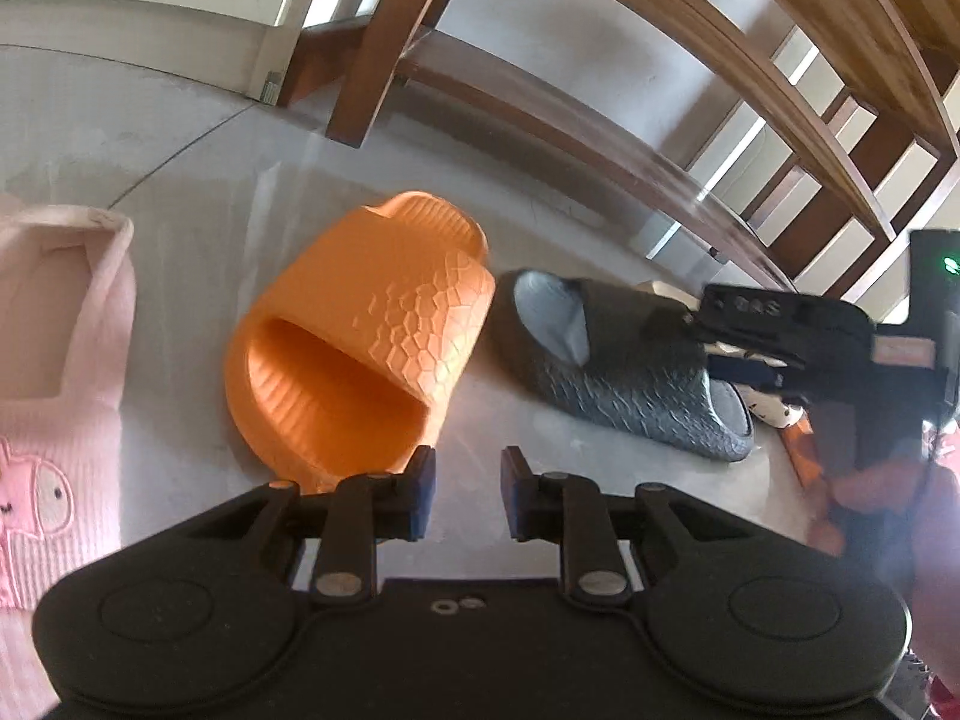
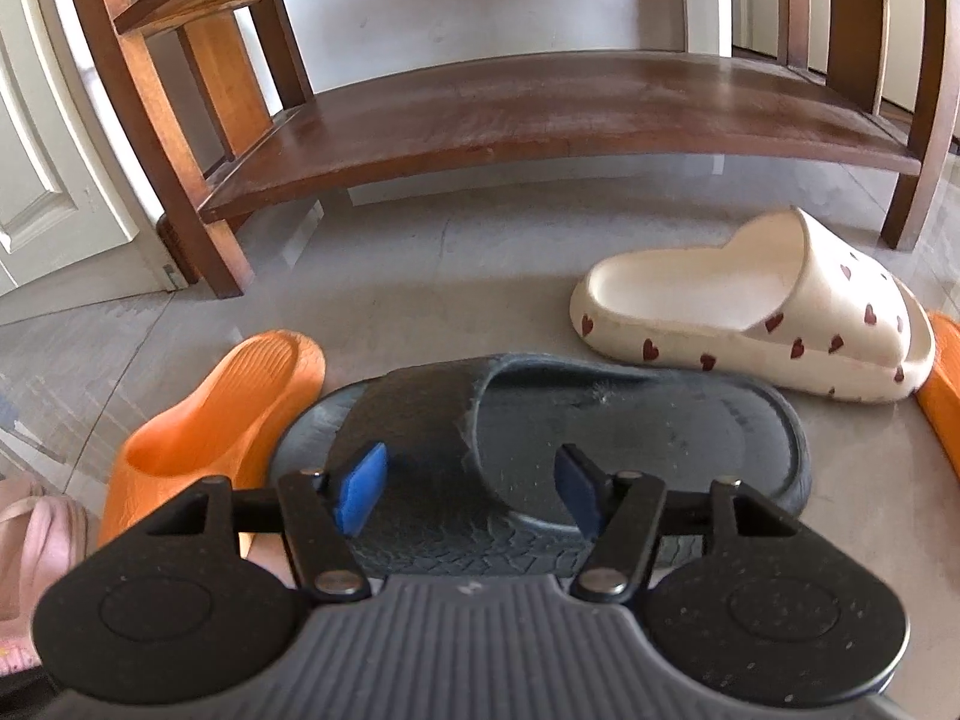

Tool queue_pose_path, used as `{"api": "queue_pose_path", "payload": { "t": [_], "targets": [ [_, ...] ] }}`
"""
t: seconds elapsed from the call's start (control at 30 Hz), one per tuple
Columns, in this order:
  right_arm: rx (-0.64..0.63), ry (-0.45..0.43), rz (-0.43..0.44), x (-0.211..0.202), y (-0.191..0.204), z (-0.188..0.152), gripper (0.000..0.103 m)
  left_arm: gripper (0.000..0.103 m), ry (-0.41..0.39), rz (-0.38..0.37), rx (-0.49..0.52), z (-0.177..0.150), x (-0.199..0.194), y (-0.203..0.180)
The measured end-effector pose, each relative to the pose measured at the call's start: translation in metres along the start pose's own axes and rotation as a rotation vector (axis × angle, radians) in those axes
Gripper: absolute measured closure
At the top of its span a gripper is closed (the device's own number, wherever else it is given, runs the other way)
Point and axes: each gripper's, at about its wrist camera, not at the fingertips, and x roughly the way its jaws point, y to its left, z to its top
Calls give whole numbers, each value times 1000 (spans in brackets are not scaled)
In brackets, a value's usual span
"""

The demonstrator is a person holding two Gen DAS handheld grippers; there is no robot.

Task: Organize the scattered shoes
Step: 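Move the left tool toward the black slide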

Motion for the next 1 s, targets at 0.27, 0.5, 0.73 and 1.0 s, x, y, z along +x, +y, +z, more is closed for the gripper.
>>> {"api": "queue_pose_path", "payload": {
  "t": [0.27, 0.5, 0.73, 1.0],
  "targets": [
    [36, -15, -17, -4, -7, 3, 36, 67, -132, 3, 232, 44, -12, -5],
    [79, -13, 39, -32, -11, -15, 36, 39, 2, -18, 694, 87, 28, -40],
    [68, -26, 41, -56, -12, -22, 36, 46, 185, 48, 711, 80, 54, -53],
    [98, -28, -35, -66, -32, -37, 36, 44, 299, 44, 521, 50, 39, -58]
  ]
}}
